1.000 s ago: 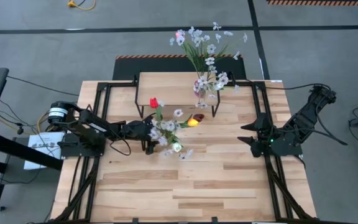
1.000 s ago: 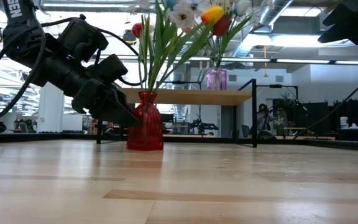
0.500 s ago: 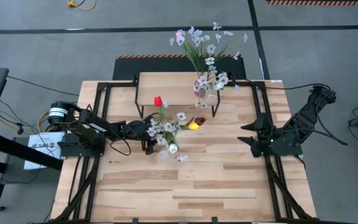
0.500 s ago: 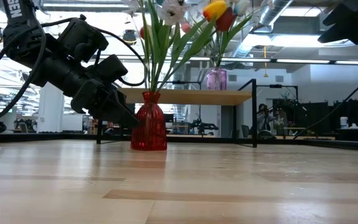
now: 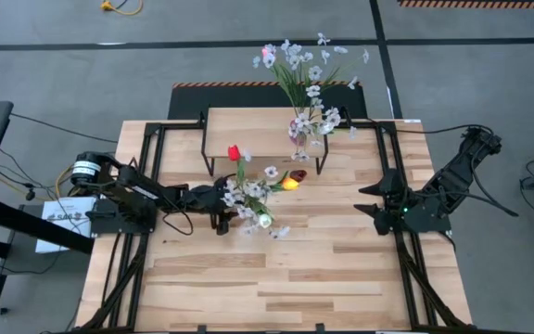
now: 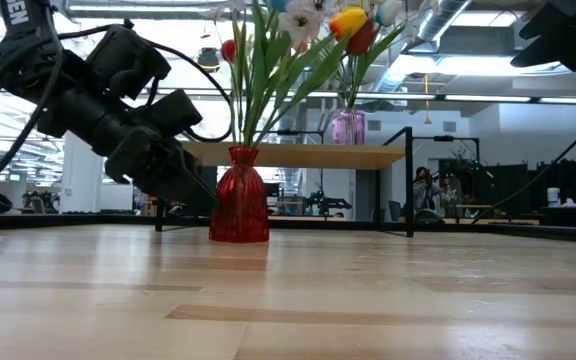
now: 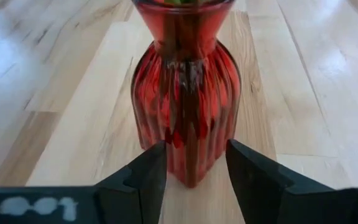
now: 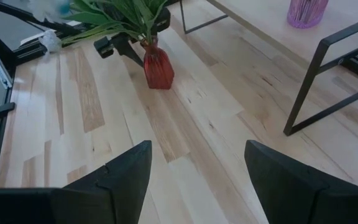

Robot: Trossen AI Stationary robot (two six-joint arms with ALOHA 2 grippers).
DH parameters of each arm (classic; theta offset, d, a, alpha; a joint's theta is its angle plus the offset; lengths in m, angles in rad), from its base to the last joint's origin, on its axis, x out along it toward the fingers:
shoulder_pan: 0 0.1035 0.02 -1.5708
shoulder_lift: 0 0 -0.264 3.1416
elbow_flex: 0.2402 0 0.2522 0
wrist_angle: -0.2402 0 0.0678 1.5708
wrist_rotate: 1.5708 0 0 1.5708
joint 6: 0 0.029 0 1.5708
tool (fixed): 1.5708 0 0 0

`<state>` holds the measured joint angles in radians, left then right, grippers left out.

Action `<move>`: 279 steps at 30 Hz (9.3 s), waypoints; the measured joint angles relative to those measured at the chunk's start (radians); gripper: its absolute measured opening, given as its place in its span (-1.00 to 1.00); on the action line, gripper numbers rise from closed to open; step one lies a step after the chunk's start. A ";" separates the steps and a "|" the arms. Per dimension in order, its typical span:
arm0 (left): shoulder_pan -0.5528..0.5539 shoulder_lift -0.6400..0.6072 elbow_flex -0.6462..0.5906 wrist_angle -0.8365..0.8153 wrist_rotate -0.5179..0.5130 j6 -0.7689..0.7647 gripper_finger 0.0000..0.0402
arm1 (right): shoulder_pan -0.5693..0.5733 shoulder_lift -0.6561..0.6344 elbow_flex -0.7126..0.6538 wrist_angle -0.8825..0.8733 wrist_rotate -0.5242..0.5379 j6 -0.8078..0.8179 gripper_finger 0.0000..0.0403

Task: Pick and place flowers into a vace then onto a shelf
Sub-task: Put the red vase on the shelf

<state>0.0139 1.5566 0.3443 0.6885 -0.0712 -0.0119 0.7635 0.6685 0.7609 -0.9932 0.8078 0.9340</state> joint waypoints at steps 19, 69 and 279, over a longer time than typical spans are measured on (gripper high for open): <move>-0.152 -0.001 0.000 0.103 -0.103 -0.059 -0.78 | 0.000 0.078 0.000 0.028 -0.026 0.000 0.24; 0.020 -0.263 0.000 -0.091 -0.023 0.006 0.31 | 0.000 0.147 0.000 0.087 -0.058 -0.001 0.24; 0.459 -0.279 0.415 -0.403 -0.275 -0.036 -0.10 | -0.125 0.146 0.001 0.112 -0.048 -0.096 0.24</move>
<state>0.4728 1.2774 0.7597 0.2850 -0.3462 -0.0479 0.6388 0.8150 0.7616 -0.8810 0.7593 0.8379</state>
